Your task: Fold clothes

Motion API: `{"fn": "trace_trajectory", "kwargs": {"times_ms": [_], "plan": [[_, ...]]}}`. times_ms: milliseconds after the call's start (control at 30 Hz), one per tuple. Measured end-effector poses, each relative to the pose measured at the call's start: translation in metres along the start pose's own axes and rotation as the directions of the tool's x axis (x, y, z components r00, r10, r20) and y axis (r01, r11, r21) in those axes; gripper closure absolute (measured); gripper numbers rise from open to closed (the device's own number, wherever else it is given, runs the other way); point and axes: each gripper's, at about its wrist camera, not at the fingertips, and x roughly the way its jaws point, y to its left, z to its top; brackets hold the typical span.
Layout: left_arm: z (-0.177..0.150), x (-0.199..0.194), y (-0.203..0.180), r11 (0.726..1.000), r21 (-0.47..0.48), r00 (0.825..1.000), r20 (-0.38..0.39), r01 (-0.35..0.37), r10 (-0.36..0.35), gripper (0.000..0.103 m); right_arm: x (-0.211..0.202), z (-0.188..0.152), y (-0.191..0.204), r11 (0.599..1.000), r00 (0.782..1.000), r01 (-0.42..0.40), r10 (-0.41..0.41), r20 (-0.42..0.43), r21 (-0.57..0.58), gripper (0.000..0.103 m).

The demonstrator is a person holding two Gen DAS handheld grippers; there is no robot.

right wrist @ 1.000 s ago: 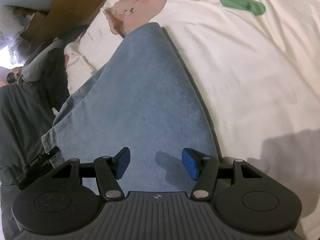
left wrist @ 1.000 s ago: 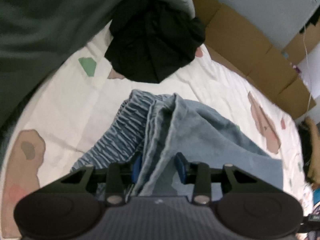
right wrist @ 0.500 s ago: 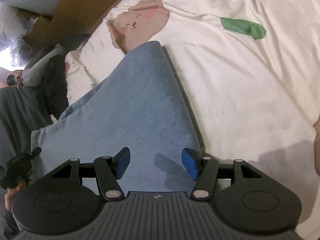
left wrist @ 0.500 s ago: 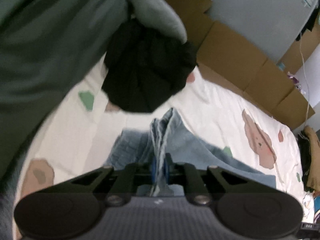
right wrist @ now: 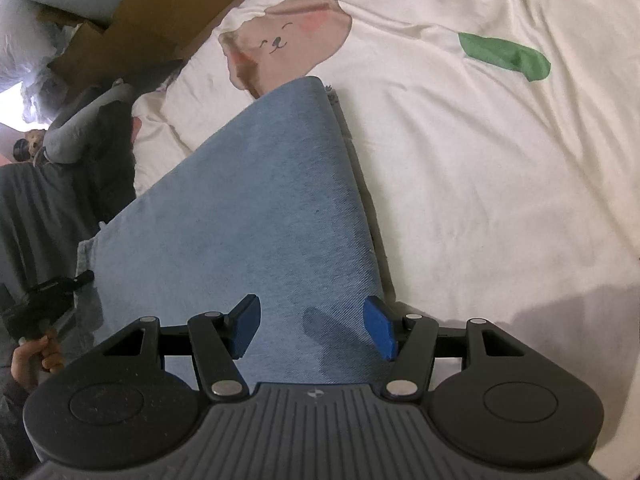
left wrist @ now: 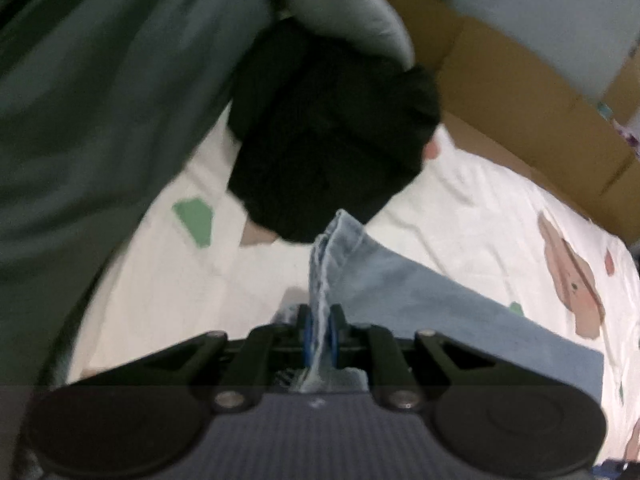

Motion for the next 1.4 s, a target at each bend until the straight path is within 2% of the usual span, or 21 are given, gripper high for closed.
{"fn": "trace_trajectory", "kwargs": {"times_ms": [67, 133, 167, 233, 433, 467, 500, 600, 767, 800, 967, 1133, 1267, 1400], "plan": [[-0.003, -0.004, 0.002, 1.0, -0.007, 1.0, 0.008, 0.015, -0.015, 0.087, 0.0, 0.0, -0.002, 1.0, 1.0, 0.001, -0.001, 0.0, -0.001, 0.039], [-0.006, -0.009, 0.002, 1.0, 0.011, 1.0, 0.008, 0.02, -0.02, 0.071, 0.002, 0.0, -0.005, 1.0, 1.0, 0.005, -0.005, -0.003, 0.003, 0.039], [-0.007, -0.012, 0.002, 0.999, 0.033, 1.0, 0.003, 0.009, -0.009, 0.058, 0.002, 0.0, -0.007, 1.0, 1.0, 0.007, -0.007, -0.003, 0.006, 0.039], [-0.014, -0.017, 0.003, 0.997, 0.082, 1.0, -0.007, -0.005, 0.006, 0.052, 0.001, -0.001, -0.009, 1.0, 1.0, 0.008, -0.008, -0.003, 0.013, 0.039], [-0.039, -0.02, 0.021, 0.996, 0.086, 0.997, -0.078, -0.006, 0.013, 0.052, 0.0, -0.005, -0.013, 1.0, 1.0, 0.021, -0.021, -0.012, 0.022, 0.039], [-0.043, -0.02, 0.025, 0.996, 0.085, 0.996, -0.09, -0.008, 0.016, 0.059, -0.001, -0.006, -0.014, 0.999, 1.0, 0.025, -0.025, -0.014, 0.023, 0.039], [-0.047, -0.02, 0.026, 0.997, 0.082, 0.996, -0.09, -0.012, 0.019, 0.073, 0.0, -0.007, -0.015, 0.999, 0.999, 0.031, -0.03, -0.017, 0.023, 0.039], [-0.052, -0.022, 0.025, 0.997, 0.067, 0.996, -0.075, -0.036, 0.041, 0.084, 0.001, -0.011, -0.018, 0.998, 0.998, 0.051, -0.051, -0.03, 0.024, 0.039], [-0.036, -0.035, 0.015, 0.992, 0.078, 0.993, -0.051, -0.101, 0.105, 0.101, 0.002, -0.015, -0.018, 0.998, 0.997, 0.06, -0.06, -0.044, 0.008, 0.039], [-0.033, -0.036, 0.013, 0.988, 0.099, 0.991, -0.045, -0.122, 0.127, 0.101, 0.002, -0.015, -0.017, 0.998, 0.997, 0.06, -0.06, -0.043, 0.004, 0.039], [-0.036, -0.021, 0.017, 0.986, 0.099, 0.986, -0.083, -0.133, 0.142, 0.1, 0.008, -0.014, -0.02, 0.999, 0.998, 0.042, -0.041, -0.052, 0.015, 0.039], [-0.041, -0.023, 0.019, 0.983, 0.08, 0.983, -0.065, -0.167, 0.173, 0.083, 0.014, -0.014, -0.031, 0.999, 1.0, -0.022, 0.023, -0.021, 0.032, 0.039], [-0.039, -0.038, 0.024, 0.991, 0.033, 0.991, -0.036, -0.129, 0.13, 0.084, 0.018, -0.012, -0.047, 0.988, 0.991, -0.13, 0.128, 0.029, 0.086, 0.039], [-0.041, -0.054, 0.018, 0.993, 0.035, 0.994, -0.004, -0.11, 0.11, 0.084, 0.019, -0.011, -0.053, 0.98, 0.985, -0.17, 0.165, 0.056, 0.1, 0.043]]}}
